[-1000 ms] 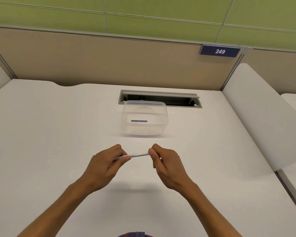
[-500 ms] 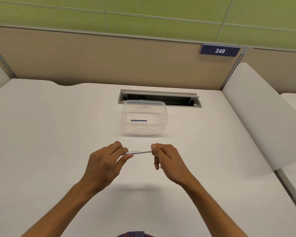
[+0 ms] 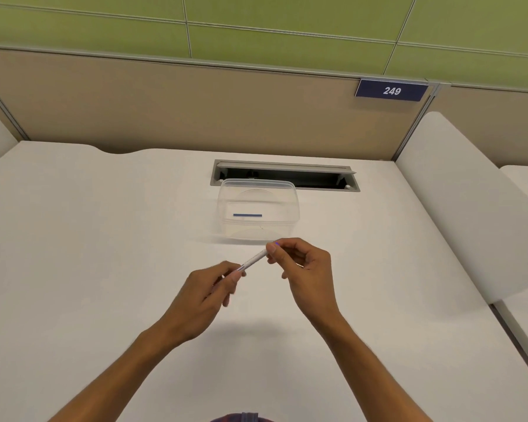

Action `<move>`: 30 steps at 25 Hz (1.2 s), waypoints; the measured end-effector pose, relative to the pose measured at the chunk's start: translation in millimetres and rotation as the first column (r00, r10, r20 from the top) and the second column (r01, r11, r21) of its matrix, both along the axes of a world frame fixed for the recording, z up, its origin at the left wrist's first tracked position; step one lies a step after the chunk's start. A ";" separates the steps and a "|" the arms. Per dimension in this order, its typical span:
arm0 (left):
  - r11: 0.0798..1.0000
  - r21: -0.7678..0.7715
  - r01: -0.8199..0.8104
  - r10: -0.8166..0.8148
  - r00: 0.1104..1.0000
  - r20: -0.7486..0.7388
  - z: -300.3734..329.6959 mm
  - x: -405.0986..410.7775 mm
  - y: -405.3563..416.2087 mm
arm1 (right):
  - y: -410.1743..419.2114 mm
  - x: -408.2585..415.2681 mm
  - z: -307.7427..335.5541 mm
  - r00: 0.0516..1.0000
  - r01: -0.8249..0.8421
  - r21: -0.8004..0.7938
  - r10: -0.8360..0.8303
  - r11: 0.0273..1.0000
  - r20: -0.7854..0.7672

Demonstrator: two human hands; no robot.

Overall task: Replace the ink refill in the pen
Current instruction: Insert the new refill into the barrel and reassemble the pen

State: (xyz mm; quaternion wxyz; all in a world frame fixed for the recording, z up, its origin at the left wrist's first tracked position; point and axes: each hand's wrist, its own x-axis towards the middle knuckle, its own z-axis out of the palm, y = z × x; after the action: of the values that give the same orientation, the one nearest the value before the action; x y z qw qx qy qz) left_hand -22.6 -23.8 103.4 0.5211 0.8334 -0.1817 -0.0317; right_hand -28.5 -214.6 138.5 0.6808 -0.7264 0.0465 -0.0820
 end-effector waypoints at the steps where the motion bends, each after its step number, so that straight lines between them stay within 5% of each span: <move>1: 0.999 -0.020 0.045 -0.046 0.997 -0.063 -1.9 -1.8 -1.6 | 0.0 0.8 -0.2 1.000 0.005 0.026 -0.004 1.000 -0.012; 14: 0.996 -0.063 0.057 -0.070 0.973 -0.219 -20.3 -13.2 -20.3 | 22.7 7.5 -20.9 0.992 -0.040 0.280 0.072 0.959 -0.104; 21: 0.997 0.068 0.019 -0.008 0.987 -0.164 -39.6 -11.4 -21.1 | 49.7 10.0 -25.0 0.945 0.109 0.642 0.122 0.759 -0.304; 27: 0.981 0.191 -0.038 0.061 0.991 -0.119 -53.8 -4.3 -25.4 | 51.6 17.4 -38.5 0.953 0.081 0.551 0.098 0.831 -0.288; 30: 0.901 0.431 -0.050 0.058 0.998 -0.005 -65.8 -3.6 -18.1 | 42.1 25.6 -48.9 0.969 0.100 0.479 0.024 0.872 -0.246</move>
State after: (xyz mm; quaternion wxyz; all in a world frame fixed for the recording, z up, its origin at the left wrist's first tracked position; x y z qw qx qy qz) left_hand -26.3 -41.9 37.6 0.3267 0.9321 -0.1425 -0.0639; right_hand -2.9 -172.5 89.6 0.8291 -0.5345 0.1637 0.0089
